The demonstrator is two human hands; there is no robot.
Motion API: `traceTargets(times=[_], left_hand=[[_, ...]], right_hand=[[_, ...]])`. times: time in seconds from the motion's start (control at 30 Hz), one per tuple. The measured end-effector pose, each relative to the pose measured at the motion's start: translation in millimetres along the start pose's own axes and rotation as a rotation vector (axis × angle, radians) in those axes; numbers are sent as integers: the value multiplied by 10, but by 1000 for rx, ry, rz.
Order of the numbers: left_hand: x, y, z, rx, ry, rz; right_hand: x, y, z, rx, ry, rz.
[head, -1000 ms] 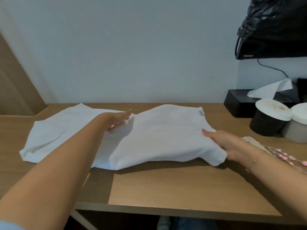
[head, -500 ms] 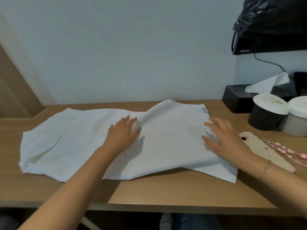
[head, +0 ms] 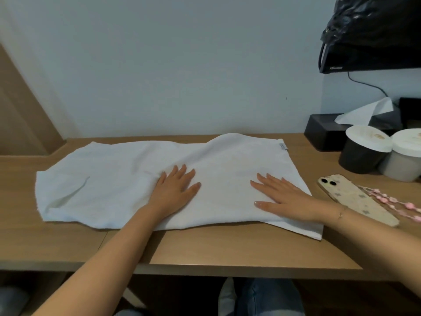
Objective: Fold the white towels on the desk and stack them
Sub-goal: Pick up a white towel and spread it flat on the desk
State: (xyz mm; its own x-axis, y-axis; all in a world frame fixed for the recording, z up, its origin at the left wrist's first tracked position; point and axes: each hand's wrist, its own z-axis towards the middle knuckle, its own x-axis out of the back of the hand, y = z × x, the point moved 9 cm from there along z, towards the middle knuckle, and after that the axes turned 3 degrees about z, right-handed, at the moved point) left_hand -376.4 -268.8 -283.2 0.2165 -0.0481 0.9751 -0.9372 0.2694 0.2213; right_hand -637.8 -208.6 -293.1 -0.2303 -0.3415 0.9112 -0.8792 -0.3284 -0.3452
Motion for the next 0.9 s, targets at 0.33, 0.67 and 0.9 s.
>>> traceTargets(times=[0.33, 0.67, 0.9], left_hand=[[1121, -1137, -926, 247, 511, -198], [945, -2577, -1141, 663, 370, -104], [1127, -2921, -1348, 690, 677, -448]], right_hand=[[402, -1584, 400, 321, 277, -32], [-278, -2966, 879, 620, 254, -257], [-165, -2887, 1064, 497, 301, -129]])
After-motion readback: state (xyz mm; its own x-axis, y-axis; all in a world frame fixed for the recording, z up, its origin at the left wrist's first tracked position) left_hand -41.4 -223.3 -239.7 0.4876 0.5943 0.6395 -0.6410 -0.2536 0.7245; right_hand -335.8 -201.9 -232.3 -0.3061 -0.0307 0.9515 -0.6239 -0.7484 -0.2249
